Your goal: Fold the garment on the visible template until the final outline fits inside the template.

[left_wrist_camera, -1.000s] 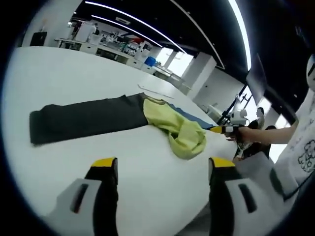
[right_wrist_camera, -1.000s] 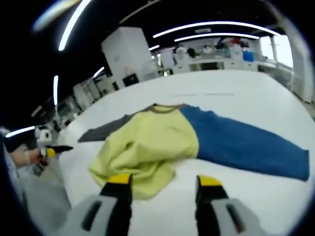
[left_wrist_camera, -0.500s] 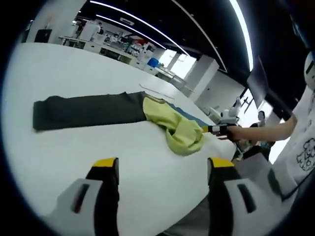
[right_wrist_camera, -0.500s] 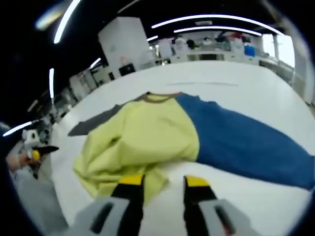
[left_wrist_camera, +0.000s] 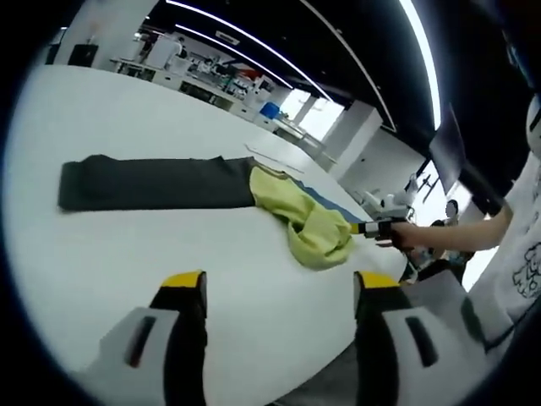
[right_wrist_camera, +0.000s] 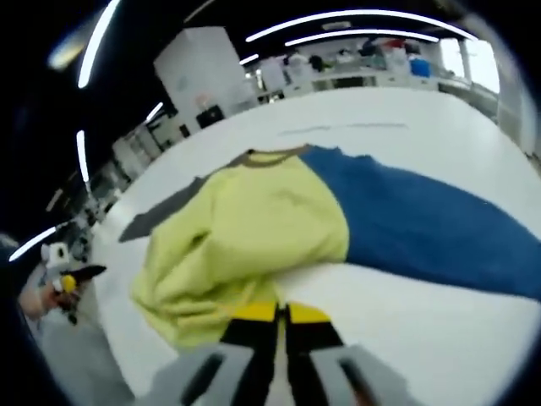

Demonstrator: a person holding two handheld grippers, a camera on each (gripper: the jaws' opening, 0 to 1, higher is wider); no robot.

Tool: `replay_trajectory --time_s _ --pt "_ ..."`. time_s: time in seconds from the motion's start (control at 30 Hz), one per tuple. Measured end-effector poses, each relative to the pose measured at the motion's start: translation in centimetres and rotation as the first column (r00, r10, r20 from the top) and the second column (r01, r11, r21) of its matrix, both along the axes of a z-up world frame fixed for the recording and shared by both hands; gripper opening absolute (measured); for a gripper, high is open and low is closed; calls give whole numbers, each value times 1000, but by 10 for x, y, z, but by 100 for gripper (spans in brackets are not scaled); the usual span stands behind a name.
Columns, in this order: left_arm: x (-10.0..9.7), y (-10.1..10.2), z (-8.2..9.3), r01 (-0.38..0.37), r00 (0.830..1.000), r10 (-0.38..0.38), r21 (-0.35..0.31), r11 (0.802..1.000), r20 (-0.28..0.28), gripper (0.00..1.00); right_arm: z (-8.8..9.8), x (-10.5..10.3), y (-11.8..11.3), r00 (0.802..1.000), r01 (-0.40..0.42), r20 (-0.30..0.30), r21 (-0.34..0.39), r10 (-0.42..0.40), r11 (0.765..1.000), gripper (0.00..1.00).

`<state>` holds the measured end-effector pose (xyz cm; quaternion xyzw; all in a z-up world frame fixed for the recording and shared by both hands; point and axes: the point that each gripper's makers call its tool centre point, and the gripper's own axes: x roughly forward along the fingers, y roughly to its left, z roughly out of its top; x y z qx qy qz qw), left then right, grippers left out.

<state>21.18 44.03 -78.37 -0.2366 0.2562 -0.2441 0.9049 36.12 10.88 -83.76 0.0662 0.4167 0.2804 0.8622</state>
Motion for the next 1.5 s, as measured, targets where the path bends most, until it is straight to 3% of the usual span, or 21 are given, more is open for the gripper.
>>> replay_trajectory --time_s 0.17,0.23,0.33,0.6,0.83,1.2,1.5 --pt "7 -18 0 39 999 -39 -7 999 5 66 10 -10 -12 999 38 22 14 -38 999 0" --pt "9 -25 -1 60 998 -60 -10 998 7 66 15 -28 -16 998 49 29 21 -50 999 0" --pt "13 -33 -1 88 996 -88 -12 996 8 66 14 -31 -25 996 76 36 37 -77 996 0" --pt "22 -39 -2 131 991 -131 -9 991 13 64 24 -56 -42 991 128 40 57 -130 990 0" --pt "33 -56 -2 178 984 -178 6 984 5 61 37 -75 -49 986 157 40 68 -160 985 0" --pt "66 -93 -22 191 978 -190 12 981 -92 40 49 -95 -52 986 157 38 60 -160 986 0" --pt "95 -110 -42 146 979 -140 30 989 -145 34 51 -104 -54 985 164 40 61 -166 985 0"
